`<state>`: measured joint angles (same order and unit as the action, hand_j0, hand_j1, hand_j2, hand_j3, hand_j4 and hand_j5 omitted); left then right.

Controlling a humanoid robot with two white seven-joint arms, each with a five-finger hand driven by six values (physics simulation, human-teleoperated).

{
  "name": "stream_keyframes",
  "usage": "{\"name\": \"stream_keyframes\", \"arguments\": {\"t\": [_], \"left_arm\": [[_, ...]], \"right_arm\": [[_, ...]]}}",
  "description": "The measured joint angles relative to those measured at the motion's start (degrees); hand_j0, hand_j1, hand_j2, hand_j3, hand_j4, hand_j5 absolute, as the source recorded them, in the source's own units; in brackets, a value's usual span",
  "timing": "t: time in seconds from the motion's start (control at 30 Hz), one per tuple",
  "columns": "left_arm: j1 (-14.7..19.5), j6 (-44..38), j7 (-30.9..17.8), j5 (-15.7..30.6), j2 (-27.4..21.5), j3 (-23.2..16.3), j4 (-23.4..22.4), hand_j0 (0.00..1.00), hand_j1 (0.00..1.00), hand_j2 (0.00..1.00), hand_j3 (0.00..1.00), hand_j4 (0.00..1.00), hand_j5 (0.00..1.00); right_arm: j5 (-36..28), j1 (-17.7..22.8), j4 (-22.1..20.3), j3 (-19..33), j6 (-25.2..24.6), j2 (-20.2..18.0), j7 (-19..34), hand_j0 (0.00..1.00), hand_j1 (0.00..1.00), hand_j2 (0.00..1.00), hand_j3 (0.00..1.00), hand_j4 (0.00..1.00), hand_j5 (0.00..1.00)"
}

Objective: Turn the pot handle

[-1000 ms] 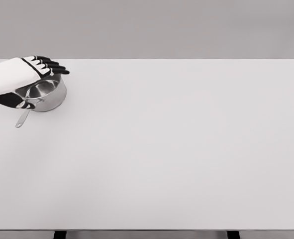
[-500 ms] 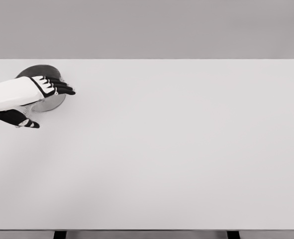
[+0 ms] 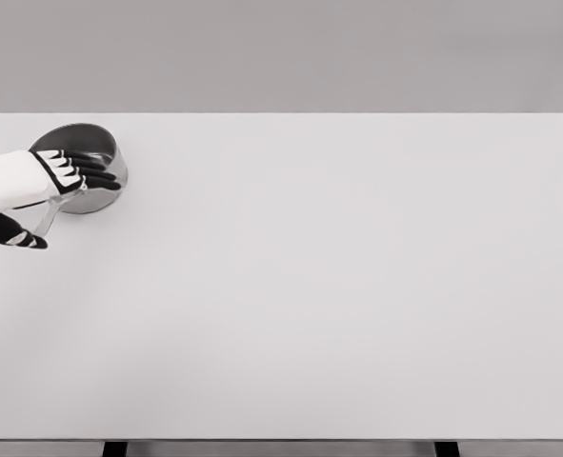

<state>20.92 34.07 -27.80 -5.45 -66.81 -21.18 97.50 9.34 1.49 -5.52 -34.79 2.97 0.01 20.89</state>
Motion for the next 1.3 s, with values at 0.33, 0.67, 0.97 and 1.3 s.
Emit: {"name": "stream_keyframes", "arguments": {"t": [0.33, 0.67, 0.97, 1.3], "left_arm": [[0.00, -0.20, 0.14, -2.45, 1.36, -0.02, -4.37, 1.00, 1.00, 1.00, 1.00, 1.00, 1.00], [0.26, -0.19, 0.16, -3.12, 2.62, 0.30, -7.32, 1.00, 1.00, 1.00, 1.00, 1.00, 1.00], [0.97, 0.03, 0.04, -2.95, 8.12, 0.04, -7.18, 1.00, 1.00, 1.00, 1.00, 1.00, 1.00], [0.70, -4.86, 4.14, -11.42, 11.53, -1.08, -7.71, 1.00, 1.00, 1.00, 1.00, 1.00, 1.00]], "right_arm": [[0.00, 0.00, -0.01, 0.00, 0.01, 0.00, 0.00, 1.00, 1.00, 1.00, 1.00, 1.00, 1.00], [0.00, 0.00, -0.01, 0.00, 0.00, 0.00, 0.00, 1.00, 1.00, 1.00, 1.00, 1.00, 1.00], [0.00, 0.00, -0.02, 0.00, -0.01, 0.00, -0.01, 1.00, 1.00, 1.00, 1.00, 1.00, 1.00], [0.00, 0.00, -0.01, 0.00, 0.00, 0.00, 0.00, 1.00, 1.00, 1.00, 1.00, 1.00, 1.00]]}}
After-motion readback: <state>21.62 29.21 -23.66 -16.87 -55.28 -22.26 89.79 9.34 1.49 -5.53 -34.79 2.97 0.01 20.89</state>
